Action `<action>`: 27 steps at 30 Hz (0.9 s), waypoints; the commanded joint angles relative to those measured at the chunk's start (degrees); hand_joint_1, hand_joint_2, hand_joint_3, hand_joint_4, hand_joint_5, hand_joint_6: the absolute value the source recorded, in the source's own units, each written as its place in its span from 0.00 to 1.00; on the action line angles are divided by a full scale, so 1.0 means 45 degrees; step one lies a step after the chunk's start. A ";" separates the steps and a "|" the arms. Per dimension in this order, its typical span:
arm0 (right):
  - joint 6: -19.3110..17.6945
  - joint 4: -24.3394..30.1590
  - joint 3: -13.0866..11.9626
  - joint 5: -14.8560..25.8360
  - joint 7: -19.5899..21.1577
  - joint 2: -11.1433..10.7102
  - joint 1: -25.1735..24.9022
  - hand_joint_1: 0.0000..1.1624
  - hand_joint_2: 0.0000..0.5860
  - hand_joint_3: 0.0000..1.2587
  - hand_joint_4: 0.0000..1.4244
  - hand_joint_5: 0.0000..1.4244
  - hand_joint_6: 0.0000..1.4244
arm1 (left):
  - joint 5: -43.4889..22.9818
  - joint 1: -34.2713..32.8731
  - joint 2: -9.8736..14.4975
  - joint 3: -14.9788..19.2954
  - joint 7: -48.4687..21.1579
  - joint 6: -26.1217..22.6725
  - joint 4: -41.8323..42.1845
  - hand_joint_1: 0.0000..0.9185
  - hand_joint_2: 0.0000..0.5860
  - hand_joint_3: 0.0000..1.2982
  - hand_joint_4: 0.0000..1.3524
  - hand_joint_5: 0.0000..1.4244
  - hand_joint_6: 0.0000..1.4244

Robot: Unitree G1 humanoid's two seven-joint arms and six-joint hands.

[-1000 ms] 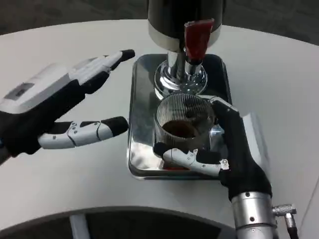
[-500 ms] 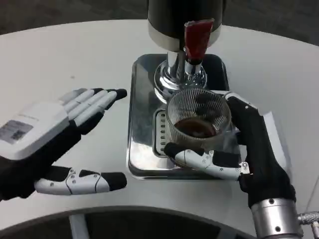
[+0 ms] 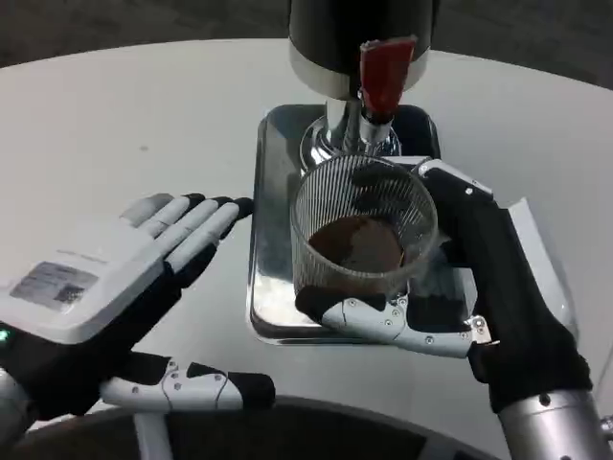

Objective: Grasp the cup under the faucet to collect the drink, then remove the cup.

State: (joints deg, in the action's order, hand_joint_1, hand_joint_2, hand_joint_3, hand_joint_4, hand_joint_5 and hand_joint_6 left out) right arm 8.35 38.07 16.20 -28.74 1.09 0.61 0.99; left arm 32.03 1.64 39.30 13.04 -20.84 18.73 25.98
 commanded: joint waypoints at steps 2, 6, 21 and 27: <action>-0.0253 0.0869 0.0057 0.0179 -0.0087 0.0021 0.0501 0.98 0.22 0.56 0.64 0.69 0.98 | 0.0412 -0.0022 -0.0322 -0.0523 0.0148 -0.0362 0.0416 0.00 0.04 0.00 0.00 0.00 0.00; -0.0228 0.1112 0.0060 0.0451 -0.0287 0.0040 0.0765 0.98 0.22 0.56 0.64 0.70 0.98 | 0.0605 -0.0119 -0.0384 -0.0852 0.0109 -0.0441 0.0545 0.00 0.03 0.00 0.00 0.00 0.00; -0.0235 0.2330 -0.0293 0.0478 -0.0892 -0.0421 0.1275 0.98 0.22 0.56 0.64 0.70 0.98 | 0.1135 -0.0326 -0.0453 -0.1339 0.0428 -0.0396 0.0449 0.00 0.02 0.00 0.00 0.00 0.00; -0.0231 0.2597 -0.0281 0.0424 -0.0923 -0.0407 0.1608 0.98 0.22 0.56 0.64 0.70 0.98 | 0.1167 -0.0280 -0.0602 -0.1508 0.0431 -0.0525 0.0489 0.00 0.02 0.00 0.00 0.00 0.00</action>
State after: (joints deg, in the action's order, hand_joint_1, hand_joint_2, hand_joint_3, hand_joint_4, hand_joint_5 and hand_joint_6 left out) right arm 8.39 47.49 14.69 -27.19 -3.24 -1.37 7.72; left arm 36.68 -0.42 37.08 6.93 -19.49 16.67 27.79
